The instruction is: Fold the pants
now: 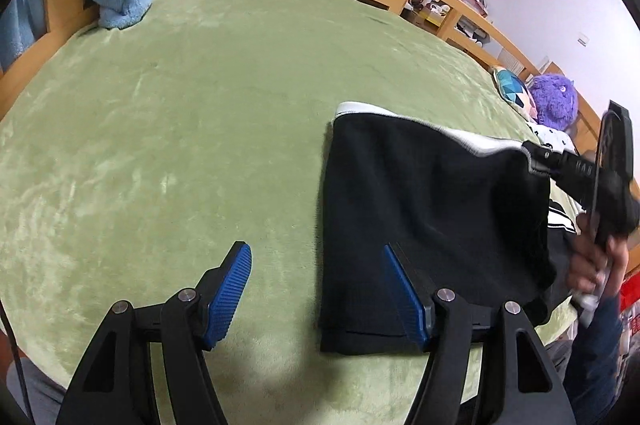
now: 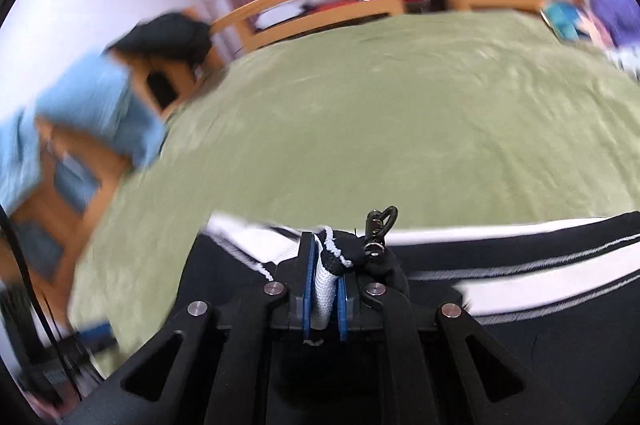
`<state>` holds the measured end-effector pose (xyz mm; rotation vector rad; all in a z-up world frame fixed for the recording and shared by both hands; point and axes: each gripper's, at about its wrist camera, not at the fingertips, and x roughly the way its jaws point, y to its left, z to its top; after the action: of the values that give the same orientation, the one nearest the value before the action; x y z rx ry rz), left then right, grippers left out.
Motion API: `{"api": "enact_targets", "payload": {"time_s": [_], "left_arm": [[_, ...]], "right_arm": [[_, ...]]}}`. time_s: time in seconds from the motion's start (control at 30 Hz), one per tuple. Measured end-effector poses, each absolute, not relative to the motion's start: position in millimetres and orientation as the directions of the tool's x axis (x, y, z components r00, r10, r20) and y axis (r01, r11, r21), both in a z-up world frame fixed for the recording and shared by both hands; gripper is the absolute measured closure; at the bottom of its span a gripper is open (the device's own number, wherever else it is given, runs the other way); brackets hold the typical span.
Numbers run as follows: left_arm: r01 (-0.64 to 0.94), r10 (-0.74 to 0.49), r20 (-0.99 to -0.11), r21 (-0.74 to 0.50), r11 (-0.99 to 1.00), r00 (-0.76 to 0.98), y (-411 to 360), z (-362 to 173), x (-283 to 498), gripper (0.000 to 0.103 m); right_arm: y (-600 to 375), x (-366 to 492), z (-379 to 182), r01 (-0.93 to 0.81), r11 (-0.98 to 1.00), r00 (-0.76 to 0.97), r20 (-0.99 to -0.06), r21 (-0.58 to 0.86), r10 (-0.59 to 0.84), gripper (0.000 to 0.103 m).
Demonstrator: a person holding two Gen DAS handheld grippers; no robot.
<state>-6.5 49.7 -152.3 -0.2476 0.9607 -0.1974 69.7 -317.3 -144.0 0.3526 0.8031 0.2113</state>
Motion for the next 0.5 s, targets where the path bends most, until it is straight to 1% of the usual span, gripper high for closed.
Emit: {"api": "enact_targets", "payload": {"time_s": [0.07, 0.1, 0.13, 0.17, 0.2, 0.23, 0.27, 0.37, 0.43, 0.5], "left_arm": [[0.063, -0.276, -0.786, -0.291, 0.955, 0.553, 46.5, -154.0, -4.3, 0.038], [0.070, -0.274, -0.788, -0.284, 0.956, 0.551, 42.6, -154.5, -2.7, 0.037], [0.076, -0.274, -0.788, -0.280, 0.957, 0.551, 40.0, -154.7, -2.2, 0.037], [0.083, -0.277, -0.788, -0.279, 0.957, 0.550, 38.2, -155.3, -1.6, 0.037], [0.087, -0.278, -0.789, -0.278, 0.957, 0.548, 37.0, -155.4, -0.5, 0.037], [0.090, -0.278, -0.792, -0.274, 0.957, 0.544, 33.5, -156.7, 0.6, 0.037], [0.090, -0.277, -0.793, -0.273, 0.958, 0.542, 31.6, -157.3, -0.2, 0.037], [0.097, -0.278, -0.798, -0.269, 0.958, 0.534, 24.3, -159.2, -0.5, 0.037], [0.103, -0.273, -0.800, -0.258, 0.961, 0.534, 20.7, -159.3, -1.3, 0.037], [0.106, -0.267, -0.804, -0.249, 0.963, 0.532, 16.5, -158.9, -3.6, 0.037]], "right_arm": [[-336.2, 81.7, -152.7, -0.035, 0.891, 0.623, -0.687, 0.453, 0.374, 0.094], [-342.4, 82.6, -160.2, -0.021, 0.885, 0.583, -0.713, 0.465, 0.389, 0.093], [-345.6, 79.3, -164.2, -0.022, 0.888, 0.562, -0.729, 0.460, 0.391, 0.088], [-347.2, 71.8, -167.7, -0.021, 0.897, 0.555, -0.742, 0.441, 0.377, 0.076], [-349.1, 64.4, -168.8, -0.011, 0.910, 0.561, -0.750, 0.415, 0.349, 0.067], [-351.8, 52.6, -168.8, 0.004, 0.925, 0.580, -0.754, 0.381, 0.308, 0.050], [-354.7, 41.7, -167.9, 0.011, 0.929, 0.605, -0.742, 0.370, 0.289, 0.043], [-368.7, 8.1, -168.8, 0.024, 0.906, 0.639, -0.703, 0.423, 0.311, 0.043], [-366.2, -7.6, -172.9, 0.013, 0.893, 0.632, -0.696, 0.449, 0.341, 0.043], [-356.8, -23.2, -175.2, -0.015, 0.901, 0.635, -0.692, 0.434, 0.343, 0.043]]}}
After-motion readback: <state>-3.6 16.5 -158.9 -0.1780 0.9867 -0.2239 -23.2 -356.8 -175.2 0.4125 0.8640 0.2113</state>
